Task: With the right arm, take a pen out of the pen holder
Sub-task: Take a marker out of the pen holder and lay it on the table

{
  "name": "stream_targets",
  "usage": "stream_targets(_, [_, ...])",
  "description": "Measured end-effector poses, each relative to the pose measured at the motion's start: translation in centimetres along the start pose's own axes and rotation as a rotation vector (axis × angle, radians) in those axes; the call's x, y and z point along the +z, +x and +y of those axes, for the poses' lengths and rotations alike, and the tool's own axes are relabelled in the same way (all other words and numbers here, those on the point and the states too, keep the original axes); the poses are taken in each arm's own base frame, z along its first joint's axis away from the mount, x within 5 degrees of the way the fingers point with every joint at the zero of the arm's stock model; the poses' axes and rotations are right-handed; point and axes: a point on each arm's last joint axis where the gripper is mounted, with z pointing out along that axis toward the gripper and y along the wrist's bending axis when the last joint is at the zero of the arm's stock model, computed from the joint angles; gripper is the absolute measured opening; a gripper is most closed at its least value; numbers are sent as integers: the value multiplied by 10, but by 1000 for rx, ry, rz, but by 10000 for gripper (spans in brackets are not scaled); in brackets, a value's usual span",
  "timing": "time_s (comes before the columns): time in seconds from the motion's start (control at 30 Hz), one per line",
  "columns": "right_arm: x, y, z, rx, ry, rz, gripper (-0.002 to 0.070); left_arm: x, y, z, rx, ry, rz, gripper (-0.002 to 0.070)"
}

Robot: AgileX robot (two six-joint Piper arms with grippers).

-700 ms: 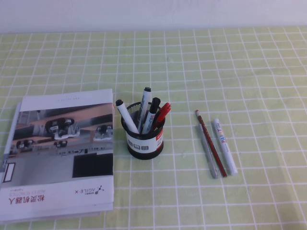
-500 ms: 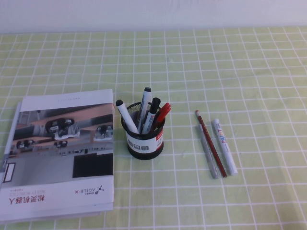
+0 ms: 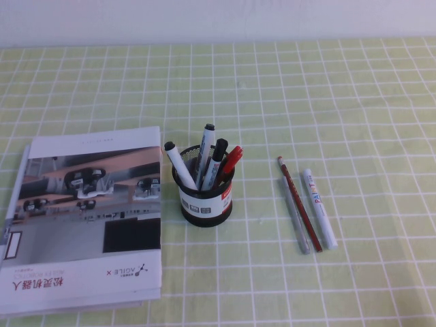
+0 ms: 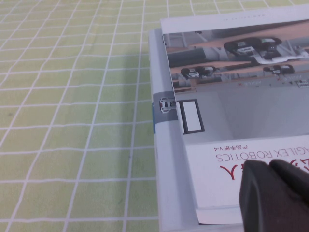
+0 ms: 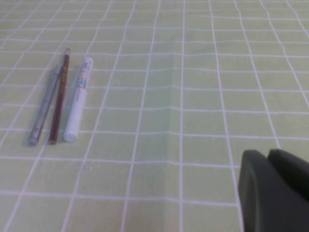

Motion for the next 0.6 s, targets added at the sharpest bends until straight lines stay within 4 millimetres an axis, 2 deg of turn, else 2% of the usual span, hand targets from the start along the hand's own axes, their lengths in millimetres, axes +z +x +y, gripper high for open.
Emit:
stream_targets(0.07, [0,-2,1,36,-12,-26,-13,0,0,0,0,0,0,-6])
stream_targets(0.33, [-3,-22,3,373,-79,-233,-13,0,0,0,0,0,0,-6])
stream_targets(0.6, [-4,-26,2,486,-92,-280,-13,0,0,0,0,0,0,-6])
